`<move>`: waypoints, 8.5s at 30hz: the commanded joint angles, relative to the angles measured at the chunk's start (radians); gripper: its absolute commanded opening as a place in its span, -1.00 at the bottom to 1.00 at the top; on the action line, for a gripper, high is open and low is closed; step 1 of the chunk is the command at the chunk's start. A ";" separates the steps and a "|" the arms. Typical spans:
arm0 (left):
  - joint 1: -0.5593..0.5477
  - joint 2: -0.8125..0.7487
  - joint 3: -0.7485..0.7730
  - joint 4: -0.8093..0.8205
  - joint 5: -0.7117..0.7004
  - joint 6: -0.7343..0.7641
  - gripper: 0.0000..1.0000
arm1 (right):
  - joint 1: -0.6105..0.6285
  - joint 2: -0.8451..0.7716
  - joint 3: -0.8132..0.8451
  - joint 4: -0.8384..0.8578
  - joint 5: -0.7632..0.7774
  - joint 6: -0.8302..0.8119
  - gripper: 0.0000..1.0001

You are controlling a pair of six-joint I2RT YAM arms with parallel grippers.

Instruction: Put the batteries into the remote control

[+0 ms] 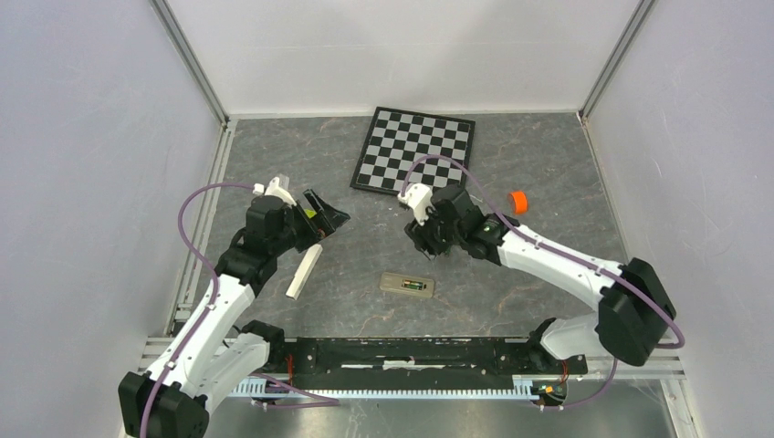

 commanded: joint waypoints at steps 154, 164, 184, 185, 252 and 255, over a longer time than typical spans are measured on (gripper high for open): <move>-0.420 0.137 -0.059 0.875 0.224 1.405 -0.49 | -0.158 -0.116 -0.118 0.802 -0.312 1.486 -1.00; -0.420 0.127 -0.045 0.891 0.156 1.163 0.35 | -0.165 -0.145 -0.183 0.906 -0.268 1.460 -1.00; -0.378 0.227 0.243 0.483 0.019 -0.231 0.85 | -0.202 -0.279 -0.370 1.272 -0.169 1.349 -1.00; -0.371 0.253 0.246 0.495 0.049 -0.273 0.79 | -0.202 -0.280 -0.372 1.285 -0.171 1.353 -1.00; -0.219 0.371 0.212 0.212 0.858 0.219 -0.96 | -0.263 -0.327 -0.381 0.872 -0.829 0.760 0.08; -0.219 0.371 0.224 0.213 0.863 0.219 -0.96 | -0.253 -0.303 -0.380 0.873 -0.824 0.774 -0.03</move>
